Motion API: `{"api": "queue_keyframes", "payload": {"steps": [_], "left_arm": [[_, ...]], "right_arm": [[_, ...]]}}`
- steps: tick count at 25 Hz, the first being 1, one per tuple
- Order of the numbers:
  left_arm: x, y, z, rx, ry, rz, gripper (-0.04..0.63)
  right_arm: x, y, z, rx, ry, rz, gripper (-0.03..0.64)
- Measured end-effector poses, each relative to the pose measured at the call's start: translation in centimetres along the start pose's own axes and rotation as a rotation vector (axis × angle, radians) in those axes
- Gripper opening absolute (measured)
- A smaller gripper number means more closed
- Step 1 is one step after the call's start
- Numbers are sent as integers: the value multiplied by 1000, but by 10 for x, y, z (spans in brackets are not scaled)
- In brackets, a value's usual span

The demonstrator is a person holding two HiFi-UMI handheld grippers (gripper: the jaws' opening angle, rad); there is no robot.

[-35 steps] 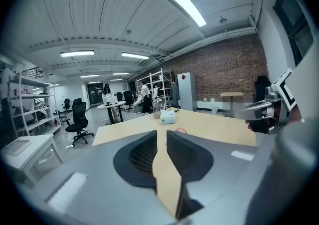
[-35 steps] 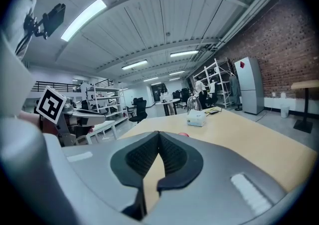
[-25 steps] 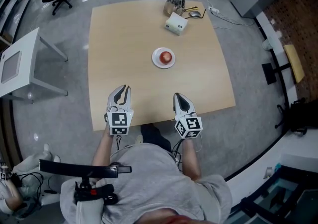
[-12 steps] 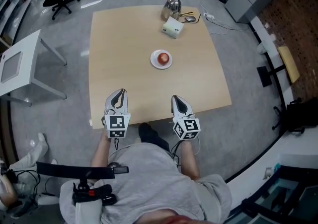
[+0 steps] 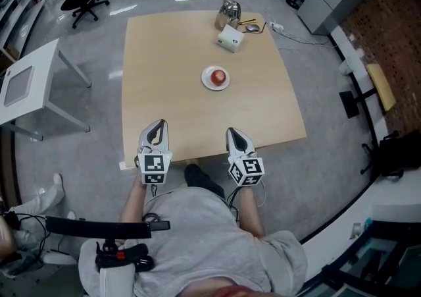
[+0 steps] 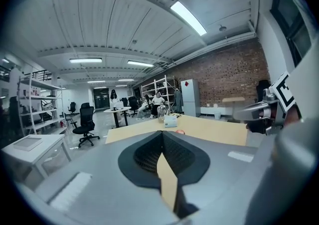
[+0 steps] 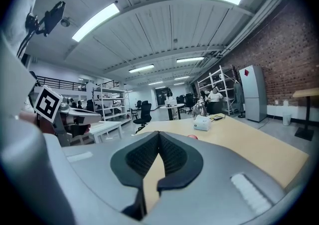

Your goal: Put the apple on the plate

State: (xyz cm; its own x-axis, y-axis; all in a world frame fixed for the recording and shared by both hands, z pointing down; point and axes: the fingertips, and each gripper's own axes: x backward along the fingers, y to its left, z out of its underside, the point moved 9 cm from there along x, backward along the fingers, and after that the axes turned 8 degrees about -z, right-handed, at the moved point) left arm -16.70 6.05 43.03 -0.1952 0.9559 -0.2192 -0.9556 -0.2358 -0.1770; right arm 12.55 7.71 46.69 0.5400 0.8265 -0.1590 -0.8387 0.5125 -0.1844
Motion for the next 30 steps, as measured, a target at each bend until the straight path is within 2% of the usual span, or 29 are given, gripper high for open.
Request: {"api": "queue_keyframes", "payload": {"steps": [12, 30], "left_arm": [[18, 3, 0, -8, -21, -7, 18], [13, -1, 0, -12, -24, 3, 18]], "right_arm": [[9, 18, 1, 13, -6, -3, 5], [9, 15, 2, 15, -6, 5, 5]]}}
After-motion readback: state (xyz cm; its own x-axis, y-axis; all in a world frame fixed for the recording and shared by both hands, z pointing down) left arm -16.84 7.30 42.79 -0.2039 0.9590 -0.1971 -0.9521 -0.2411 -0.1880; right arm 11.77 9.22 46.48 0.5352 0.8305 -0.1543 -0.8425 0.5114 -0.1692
